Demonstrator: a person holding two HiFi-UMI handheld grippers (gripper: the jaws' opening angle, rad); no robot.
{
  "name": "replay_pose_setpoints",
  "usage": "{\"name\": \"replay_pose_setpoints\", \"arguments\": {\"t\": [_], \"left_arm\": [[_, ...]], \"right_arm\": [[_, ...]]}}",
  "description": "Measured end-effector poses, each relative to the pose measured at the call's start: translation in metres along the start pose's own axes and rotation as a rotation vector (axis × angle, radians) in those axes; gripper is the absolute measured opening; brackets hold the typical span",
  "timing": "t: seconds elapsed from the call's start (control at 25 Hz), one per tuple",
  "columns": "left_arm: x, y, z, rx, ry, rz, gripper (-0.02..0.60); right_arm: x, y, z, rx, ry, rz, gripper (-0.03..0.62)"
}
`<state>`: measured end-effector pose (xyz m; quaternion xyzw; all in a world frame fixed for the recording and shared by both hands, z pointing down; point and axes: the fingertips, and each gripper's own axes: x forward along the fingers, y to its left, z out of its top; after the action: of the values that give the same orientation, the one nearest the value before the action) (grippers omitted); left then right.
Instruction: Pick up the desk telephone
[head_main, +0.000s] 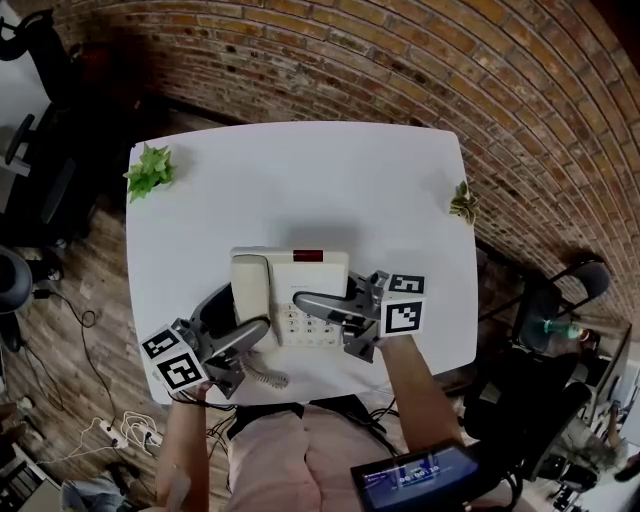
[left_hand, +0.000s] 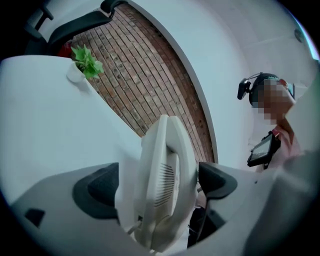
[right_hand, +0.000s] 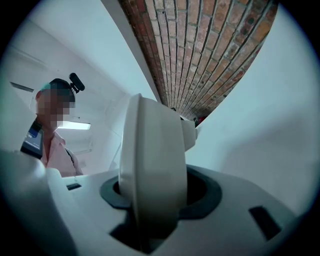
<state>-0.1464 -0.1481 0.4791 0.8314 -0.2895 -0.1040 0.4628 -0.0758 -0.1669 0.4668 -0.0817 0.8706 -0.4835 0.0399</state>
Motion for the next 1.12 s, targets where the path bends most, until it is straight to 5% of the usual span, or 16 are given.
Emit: {"name": "replay_pose_setpoints", "arguments": {"t": [0.48,0.72,1.12], "left_arm": [[0.008,-0.01,-0.014,-0.046,0.078,-0.145,0.489],[0.019,-0.019,-0.027,0.049,0.177,-0.135,0.474],[0.022,-0.029,-0.017,0.039,0.149,-0.097,0.442]], "right_arm": [[0.004,0.005,0.003,0.056,-0.011,0.056,0.212],[0.008,0.005,-0.003,0.053,0.025,0.052,0.212],[0.007,0.01,0.006,0.033,0.027,0.03,0.217]]}}
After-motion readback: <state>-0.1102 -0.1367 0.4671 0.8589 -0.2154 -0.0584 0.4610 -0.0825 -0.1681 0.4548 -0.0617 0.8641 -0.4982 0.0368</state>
